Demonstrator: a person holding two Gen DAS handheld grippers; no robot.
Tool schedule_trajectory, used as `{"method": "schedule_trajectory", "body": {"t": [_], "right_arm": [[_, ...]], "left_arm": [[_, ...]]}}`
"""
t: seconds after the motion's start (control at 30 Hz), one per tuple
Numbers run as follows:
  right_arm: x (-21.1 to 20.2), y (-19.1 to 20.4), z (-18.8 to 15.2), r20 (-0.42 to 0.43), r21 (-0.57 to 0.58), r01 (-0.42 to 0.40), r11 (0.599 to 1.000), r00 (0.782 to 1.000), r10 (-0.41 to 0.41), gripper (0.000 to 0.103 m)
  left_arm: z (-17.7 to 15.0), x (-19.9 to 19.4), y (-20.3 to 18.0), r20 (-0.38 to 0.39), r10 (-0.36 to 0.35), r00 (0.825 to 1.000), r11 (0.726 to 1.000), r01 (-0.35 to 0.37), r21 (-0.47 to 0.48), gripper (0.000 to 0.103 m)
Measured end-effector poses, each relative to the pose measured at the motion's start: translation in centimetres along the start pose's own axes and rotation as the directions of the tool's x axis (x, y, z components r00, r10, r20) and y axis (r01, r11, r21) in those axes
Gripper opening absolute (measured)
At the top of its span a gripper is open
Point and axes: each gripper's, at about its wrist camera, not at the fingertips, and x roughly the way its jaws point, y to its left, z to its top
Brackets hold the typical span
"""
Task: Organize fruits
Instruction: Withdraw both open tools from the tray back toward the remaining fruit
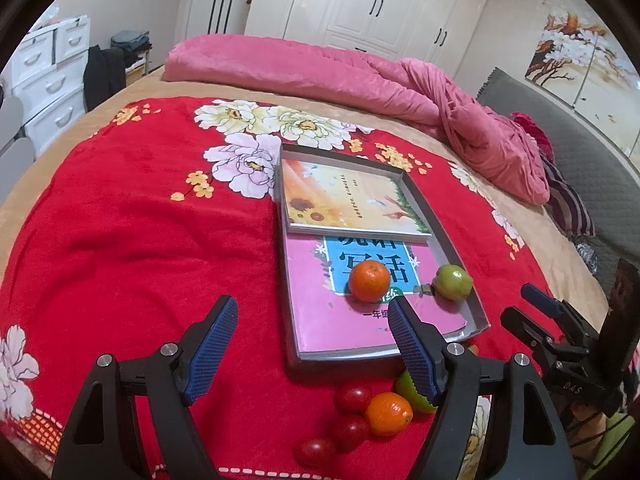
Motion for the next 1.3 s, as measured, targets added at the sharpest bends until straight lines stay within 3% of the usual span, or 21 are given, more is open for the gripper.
{"method": "schedule_trajectory", "body": {"t": [0.57,1.3], "right_arm": [[-1.2,3.8,-1.3,-0.017,-0.114,-0.070,0.991,0.998,0.068,0.087],[-1.6,6.9,-3.4,-0.083,-0.269,-0.088,0.959,0.994,0.068,0.087]], "left_arm": [[-1.7,-1.2,-0.1,-0.050,-0.014,0.999,1.000,0.015,0.021,0.079],[-4.1,-1.9,0.2,-0.126,0.003,0.992,0.999,0.003,0.041,0.079]]}}
